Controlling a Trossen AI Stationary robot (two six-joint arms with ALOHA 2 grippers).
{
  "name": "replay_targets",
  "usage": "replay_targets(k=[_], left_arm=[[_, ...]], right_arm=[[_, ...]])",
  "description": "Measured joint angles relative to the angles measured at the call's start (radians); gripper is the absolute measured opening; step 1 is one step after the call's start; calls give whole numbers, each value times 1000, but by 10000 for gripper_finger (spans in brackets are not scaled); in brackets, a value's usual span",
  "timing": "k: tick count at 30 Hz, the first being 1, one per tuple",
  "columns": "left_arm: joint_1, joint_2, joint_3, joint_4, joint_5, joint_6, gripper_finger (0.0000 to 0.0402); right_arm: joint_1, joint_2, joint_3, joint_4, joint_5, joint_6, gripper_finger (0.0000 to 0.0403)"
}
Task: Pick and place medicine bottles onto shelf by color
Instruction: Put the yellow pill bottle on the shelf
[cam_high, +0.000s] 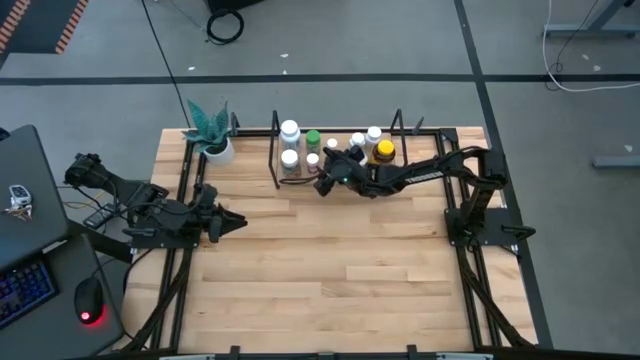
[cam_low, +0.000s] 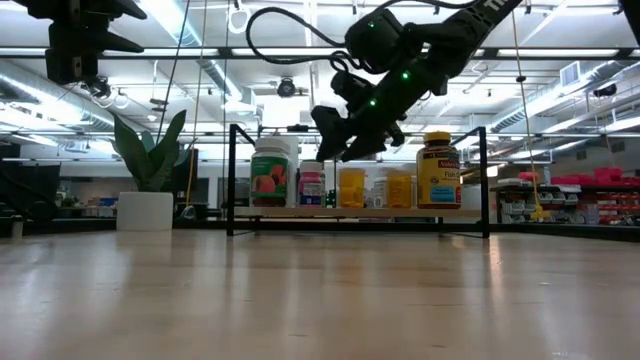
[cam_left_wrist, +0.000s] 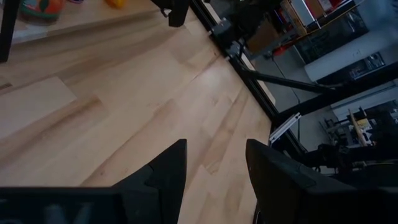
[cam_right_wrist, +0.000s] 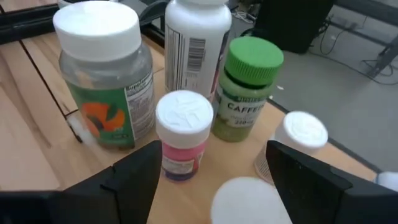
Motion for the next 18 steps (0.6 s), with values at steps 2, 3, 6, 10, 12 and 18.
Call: replay_targets(k=[2, 3, 6, 10, 12, 18], left_arm=[[0, 0, 0, 1, 3, 0, 172], [0, 0, 0, 1, 3, -4, 172], [0, 0, 0, 1, 3, -7, 172], [0, 0, 0, 1, 4, -8, 172], [0, 0, 0, 1, 4, -8, 172], [0, 0, 0, 0, 4, -3, 172]], right_arm=[[-2, 0, 7, -1, 0, -15, 295], [-2, 0, 11, -1, 0, -26, 295], [3, -3, 29, -2, 0, -78, 295], [32, -4, 60, -7, -45, -131, 292], [50, -4, 74, -15, -85, -127, 289], [93, -4, 79, -153, -132, -3, 271]])
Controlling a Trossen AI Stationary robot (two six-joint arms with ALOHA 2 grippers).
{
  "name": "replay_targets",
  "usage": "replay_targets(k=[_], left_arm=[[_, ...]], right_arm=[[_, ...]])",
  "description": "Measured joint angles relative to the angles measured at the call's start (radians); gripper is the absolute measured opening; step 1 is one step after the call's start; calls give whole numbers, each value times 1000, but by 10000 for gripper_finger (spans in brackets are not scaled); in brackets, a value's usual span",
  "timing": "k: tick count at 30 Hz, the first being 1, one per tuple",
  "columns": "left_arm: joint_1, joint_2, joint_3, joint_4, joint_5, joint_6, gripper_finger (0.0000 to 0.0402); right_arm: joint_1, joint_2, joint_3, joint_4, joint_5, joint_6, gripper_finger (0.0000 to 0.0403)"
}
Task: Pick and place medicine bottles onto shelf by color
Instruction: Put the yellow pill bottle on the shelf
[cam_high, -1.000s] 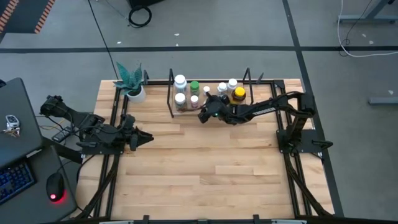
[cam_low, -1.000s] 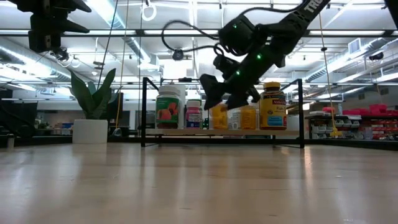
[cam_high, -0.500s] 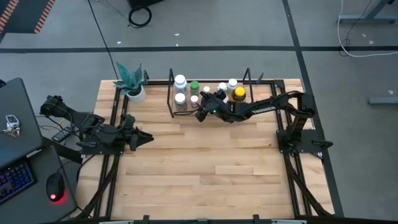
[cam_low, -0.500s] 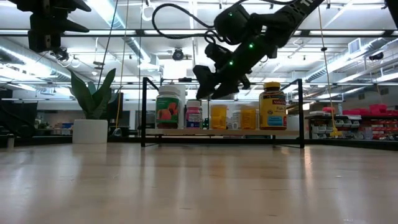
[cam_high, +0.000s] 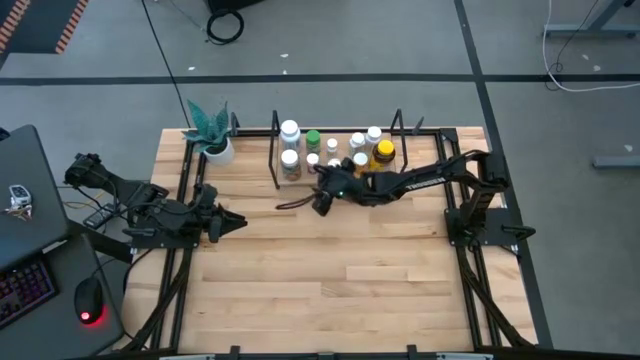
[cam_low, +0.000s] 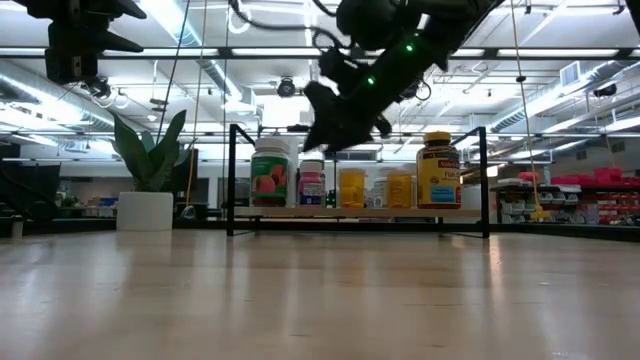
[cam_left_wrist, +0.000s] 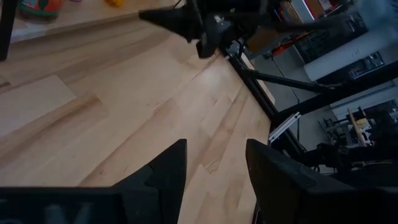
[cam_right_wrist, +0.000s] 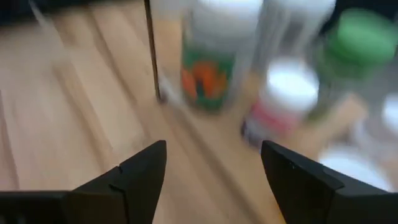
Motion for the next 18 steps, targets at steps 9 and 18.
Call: replay_targets(k=[9, 18], left_arm=[[0, 0, 0, -11, -1, 3, 172], [0, 0, 0, -10, -2, 3, 172]], right_arm=[[2, 0, -7, -268, -53, 150, 235], [-28, 0, -13, -268, 2, 152, 224]])
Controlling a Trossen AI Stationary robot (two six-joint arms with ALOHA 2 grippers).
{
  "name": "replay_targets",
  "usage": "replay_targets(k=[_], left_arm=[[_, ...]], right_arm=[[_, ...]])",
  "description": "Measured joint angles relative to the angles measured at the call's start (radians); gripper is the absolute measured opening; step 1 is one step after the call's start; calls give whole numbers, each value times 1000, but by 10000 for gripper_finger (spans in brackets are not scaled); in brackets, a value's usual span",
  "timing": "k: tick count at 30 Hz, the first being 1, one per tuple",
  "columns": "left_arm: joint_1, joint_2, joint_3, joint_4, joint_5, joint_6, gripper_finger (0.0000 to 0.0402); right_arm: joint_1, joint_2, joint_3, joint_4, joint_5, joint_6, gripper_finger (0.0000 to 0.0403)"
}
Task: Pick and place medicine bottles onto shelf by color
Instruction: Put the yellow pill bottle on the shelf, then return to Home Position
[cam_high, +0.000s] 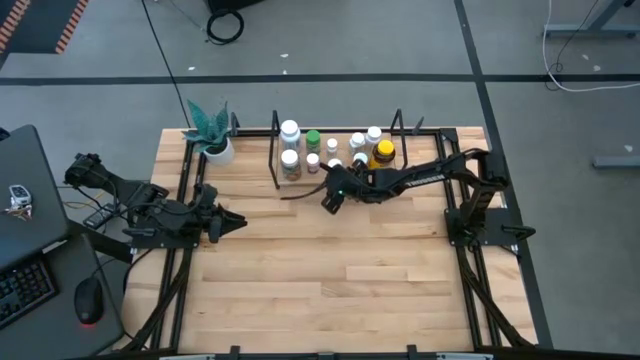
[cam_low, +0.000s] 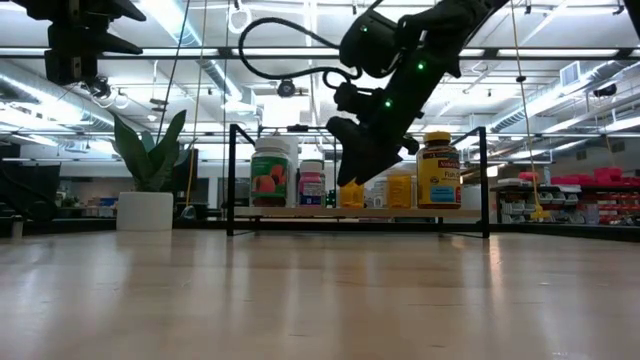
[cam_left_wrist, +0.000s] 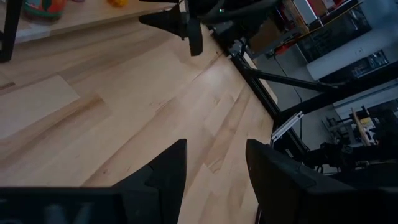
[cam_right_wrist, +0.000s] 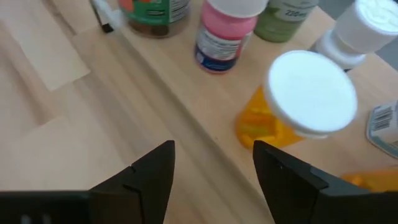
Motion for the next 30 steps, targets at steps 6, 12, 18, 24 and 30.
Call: replay_targets(k=[6, 12, 18, 24, 30], left_arm=[[0, 0, 0, 0, 0, 0, 172], [0, 0, 0, 1, -2, -1, 172], [0, 0, 0, 2, -1, -2, 172], [0, 0, 0, 2, 5, -15, 172], [0, -15, 0, 21, -31, 6, 172]], right_arm=[[-37, 0, 0, 3, 1, -2, 223], [-74, 0, -1, 36, 3, -1, 223], [-99, 0, -1, 32, -3, 46, 222], [-88, -17, -1, -54, -91, 93, 222], [-35, -120, -1, -108, -107, 96, 213]])
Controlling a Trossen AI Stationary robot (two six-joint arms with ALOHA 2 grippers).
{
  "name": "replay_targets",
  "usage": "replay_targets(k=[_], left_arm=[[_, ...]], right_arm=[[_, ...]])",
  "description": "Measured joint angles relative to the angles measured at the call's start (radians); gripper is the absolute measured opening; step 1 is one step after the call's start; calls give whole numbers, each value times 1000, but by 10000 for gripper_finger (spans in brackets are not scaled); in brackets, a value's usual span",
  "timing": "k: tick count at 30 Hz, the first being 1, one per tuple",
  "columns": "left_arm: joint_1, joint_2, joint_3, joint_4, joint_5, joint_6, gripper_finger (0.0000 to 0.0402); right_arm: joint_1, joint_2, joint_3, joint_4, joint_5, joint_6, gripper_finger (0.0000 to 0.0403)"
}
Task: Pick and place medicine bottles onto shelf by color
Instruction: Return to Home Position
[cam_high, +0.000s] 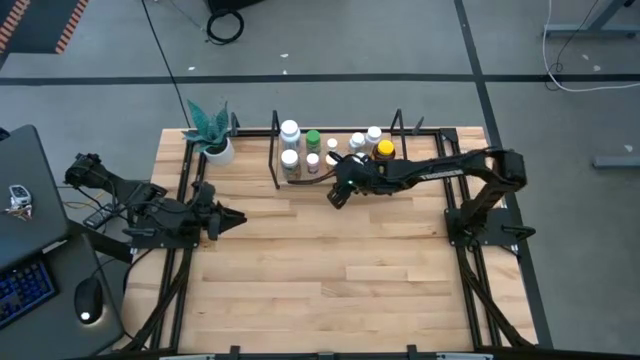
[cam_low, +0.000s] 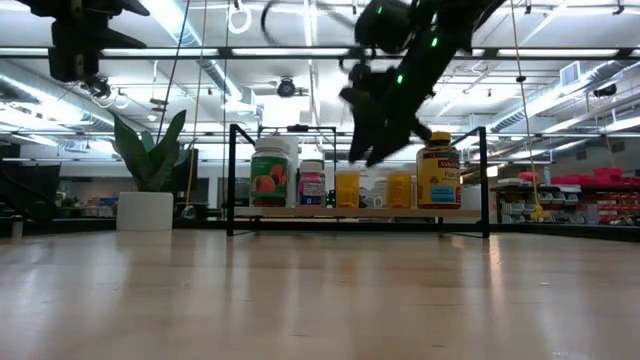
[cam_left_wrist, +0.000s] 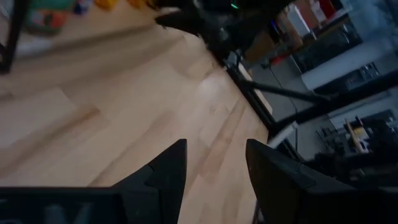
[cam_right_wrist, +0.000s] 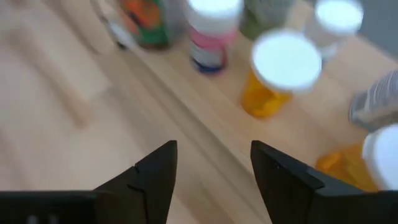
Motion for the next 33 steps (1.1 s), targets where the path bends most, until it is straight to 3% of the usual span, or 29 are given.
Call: replay_targets(k=[7, 18, 33], left_arm=[[0, 0, 0, 0, -105, 6, 172], [0, 0, 0, 33, -110, 28, 172], [0, 1, 0, 534, -129, 598, 172]], right_arm=[[69, -153, 0, 0, -32, -88, 196], [162, -412, 0, -2, -97, -70, 170], [317, -702, 0, -3, -70, -106, 140]])
